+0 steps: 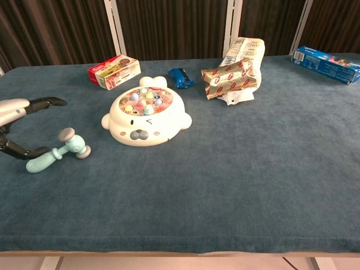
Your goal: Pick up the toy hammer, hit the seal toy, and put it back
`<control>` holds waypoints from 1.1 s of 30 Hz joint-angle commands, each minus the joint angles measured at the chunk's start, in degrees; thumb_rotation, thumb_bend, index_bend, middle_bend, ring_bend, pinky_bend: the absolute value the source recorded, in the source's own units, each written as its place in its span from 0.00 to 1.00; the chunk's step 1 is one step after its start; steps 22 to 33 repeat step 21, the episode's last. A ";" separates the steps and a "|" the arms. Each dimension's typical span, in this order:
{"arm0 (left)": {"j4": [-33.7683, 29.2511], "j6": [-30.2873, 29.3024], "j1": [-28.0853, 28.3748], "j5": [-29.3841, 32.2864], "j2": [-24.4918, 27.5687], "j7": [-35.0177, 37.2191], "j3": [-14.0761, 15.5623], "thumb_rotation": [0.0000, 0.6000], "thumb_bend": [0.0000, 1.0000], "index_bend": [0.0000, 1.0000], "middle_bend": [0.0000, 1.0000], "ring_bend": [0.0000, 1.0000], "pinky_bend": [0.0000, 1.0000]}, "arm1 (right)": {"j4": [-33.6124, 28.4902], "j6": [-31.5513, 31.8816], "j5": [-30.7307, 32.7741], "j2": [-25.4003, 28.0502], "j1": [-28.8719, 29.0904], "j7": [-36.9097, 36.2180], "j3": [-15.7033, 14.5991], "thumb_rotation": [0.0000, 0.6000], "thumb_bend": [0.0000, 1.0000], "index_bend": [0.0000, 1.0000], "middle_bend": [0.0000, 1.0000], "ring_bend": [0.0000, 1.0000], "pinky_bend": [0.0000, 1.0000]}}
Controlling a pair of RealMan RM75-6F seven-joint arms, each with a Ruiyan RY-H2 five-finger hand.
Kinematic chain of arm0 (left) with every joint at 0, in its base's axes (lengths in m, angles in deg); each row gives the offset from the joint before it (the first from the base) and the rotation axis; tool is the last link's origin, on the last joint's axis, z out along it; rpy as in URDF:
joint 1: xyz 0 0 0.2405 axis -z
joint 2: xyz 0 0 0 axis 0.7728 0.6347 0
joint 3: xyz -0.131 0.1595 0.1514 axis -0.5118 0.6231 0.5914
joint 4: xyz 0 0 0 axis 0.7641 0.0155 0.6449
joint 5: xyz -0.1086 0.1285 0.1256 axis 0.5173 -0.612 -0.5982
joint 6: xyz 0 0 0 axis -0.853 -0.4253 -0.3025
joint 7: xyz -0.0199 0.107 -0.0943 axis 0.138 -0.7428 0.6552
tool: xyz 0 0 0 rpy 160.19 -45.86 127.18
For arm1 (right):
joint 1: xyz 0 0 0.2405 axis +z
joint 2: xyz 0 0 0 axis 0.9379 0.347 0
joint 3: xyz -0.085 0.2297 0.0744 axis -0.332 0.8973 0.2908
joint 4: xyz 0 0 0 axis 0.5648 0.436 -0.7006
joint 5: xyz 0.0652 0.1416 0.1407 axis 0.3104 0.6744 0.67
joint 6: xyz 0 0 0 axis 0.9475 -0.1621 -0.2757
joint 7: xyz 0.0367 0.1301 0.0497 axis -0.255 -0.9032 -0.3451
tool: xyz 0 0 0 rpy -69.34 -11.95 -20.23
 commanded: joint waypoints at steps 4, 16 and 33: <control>-3.87 -17.86 -11.58 -18.77 9.11 8.26 8.51 1.00 0.36 0.00 0.00 0.00 0.04 | -0.07 1.01 0.39 -0.21 -0.52 0.73 0.28 1.00 0.24 0.00 0.00 0.00 0.00; 4.46 -29.46 -20.76 -27.43 8.49 14.11 11.18 1.00 0.37 0.00 0.00 0.00 0.00 | -0.41 1.85 1.55 -1.72 -1.18 4.52 0.85 1.00 0.24 0.00 0.00 0.00 0.00; 4.45 -28.07 -20.79 -27.51 8.60 14.04 10.26 1.00 0.37 0.00 0.00 0.00 0.00 | -0.37 1.88 1.44 -1.89 -1.19 5.00 0.86 1.00 0.24 0.00 0.00 0.00 0.00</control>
